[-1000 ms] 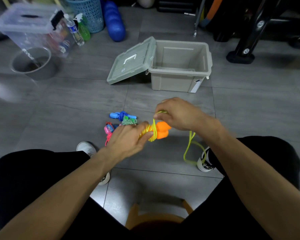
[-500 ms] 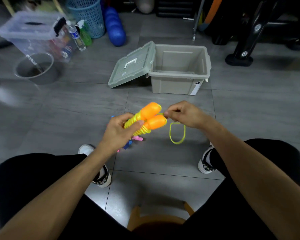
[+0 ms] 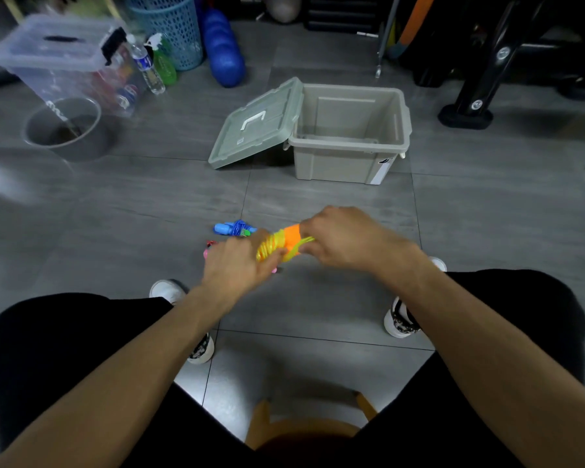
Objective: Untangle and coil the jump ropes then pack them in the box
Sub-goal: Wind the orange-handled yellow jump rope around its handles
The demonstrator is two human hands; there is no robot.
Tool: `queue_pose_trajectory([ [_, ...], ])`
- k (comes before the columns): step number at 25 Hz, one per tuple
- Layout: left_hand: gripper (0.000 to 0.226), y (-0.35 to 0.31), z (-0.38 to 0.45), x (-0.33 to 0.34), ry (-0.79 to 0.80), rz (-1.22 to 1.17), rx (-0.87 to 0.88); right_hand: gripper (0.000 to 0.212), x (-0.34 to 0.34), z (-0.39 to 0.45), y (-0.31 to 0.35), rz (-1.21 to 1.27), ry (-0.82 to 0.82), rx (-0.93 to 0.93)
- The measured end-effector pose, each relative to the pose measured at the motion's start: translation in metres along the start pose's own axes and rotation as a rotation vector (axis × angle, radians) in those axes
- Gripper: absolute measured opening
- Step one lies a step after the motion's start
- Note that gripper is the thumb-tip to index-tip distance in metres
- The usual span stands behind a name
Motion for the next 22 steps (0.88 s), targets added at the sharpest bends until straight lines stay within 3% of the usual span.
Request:
queue_pose_trajectory([
  [4,0.052,-0.050,-0.026,-0.002,-0.104,-0.043,0.526,0.027,-0.009,-0.002,-0.022,0.180,0.018,-0.050],
  [7,0.059,-0.052,-0.031,-0.003,-0.021,-0.198,0.579,0.028,-0.001,0.006,-0.031,0.442,0.005,-0.070],
  [11,0.050,-0.033,-0.023,-0.011,0.059,-0.613,0.333,0.024,0.018,0.013,-0.054,0.820,-0.040,-0.003],
  [16,0.037,-0.003,-0.013,-0.005,0.063,-1.152,-0.177,0.023,0.049,0.008,-0.059,0.899,-0.047,0.111],
  [19,0.044,0.006,-0.011,-0.008,-0.026,-1.287,-0.353,0.022,0.065,0.006,-0.039,0.873,-0.008,0.117],
  [22,0.043,0.019,-0.011,-0.015,-0.118,-1.168,-0.487,0.025,0.071,0.003,-0.010,0.669,0.044,0.056],
])
Point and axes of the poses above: each hand's wrist, its own z-axis towards the middle knuckle, its own x-axis out of the palm, y = z × x, the point moved 10 cm from there along z, towards the middle knuckle, and after that the axes turned 1 degree about -z, right-handed, at the moved point
